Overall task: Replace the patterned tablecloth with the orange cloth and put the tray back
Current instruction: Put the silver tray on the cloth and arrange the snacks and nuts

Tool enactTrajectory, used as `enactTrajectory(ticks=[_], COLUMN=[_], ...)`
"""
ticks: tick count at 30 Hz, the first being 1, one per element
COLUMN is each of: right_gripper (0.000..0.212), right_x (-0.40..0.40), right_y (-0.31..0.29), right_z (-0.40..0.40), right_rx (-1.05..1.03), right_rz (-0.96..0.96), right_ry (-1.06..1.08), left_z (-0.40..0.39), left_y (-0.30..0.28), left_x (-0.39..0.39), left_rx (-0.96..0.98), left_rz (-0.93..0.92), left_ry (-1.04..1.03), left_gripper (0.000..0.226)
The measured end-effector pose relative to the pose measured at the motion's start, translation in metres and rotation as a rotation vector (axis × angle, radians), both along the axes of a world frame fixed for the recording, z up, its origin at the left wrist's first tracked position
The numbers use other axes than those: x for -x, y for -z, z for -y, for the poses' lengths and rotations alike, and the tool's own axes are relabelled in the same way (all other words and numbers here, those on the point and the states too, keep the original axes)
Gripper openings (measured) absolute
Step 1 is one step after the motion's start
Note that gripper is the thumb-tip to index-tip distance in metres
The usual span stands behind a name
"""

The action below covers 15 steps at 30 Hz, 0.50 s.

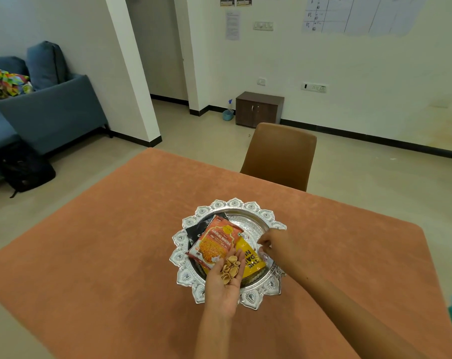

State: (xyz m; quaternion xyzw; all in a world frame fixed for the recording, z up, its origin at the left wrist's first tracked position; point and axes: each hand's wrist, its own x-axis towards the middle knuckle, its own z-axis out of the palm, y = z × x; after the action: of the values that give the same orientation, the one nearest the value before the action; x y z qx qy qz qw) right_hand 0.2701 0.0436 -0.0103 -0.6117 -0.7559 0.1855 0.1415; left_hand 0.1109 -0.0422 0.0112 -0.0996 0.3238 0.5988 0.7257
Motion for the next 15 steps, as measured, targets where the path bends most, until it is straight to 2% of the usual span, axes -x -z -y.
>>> enactTrajectory(ticks=[5, 12, 13, 15], right_gripper=[0.029, 0.02, 0.02, 0.016], right_x=[0.012, 0.016, 0.018, 0.019], right_y=[0.002, 0.008, 0.008, 0.005], right_z=[-0.008, -0.011, -0.009, -0.004], right_rx=[0.017, -0.071, -0.081, -0.103], right_rz=[0.222, 0.336, 0.319, 0.15], right_ry=[-0.12, -0.182, -0.174, -0.13], left_z=[-0.002, -0.005, -0.005, -0.006], left_y=[0.002, 0.0, 0.0, -0.001], left_x=[-0.005, -0.006, -0.006, -0.007], left_rx=[0.006, -0.001, 0.005, 0.004], left_rz=[-0.002, -0.027, -0.028, -0.033], left_ry=[0.007, 0.004, 0.003, 0.002], left_gripper=[0.031, 0.03, 0.03, 0.03])
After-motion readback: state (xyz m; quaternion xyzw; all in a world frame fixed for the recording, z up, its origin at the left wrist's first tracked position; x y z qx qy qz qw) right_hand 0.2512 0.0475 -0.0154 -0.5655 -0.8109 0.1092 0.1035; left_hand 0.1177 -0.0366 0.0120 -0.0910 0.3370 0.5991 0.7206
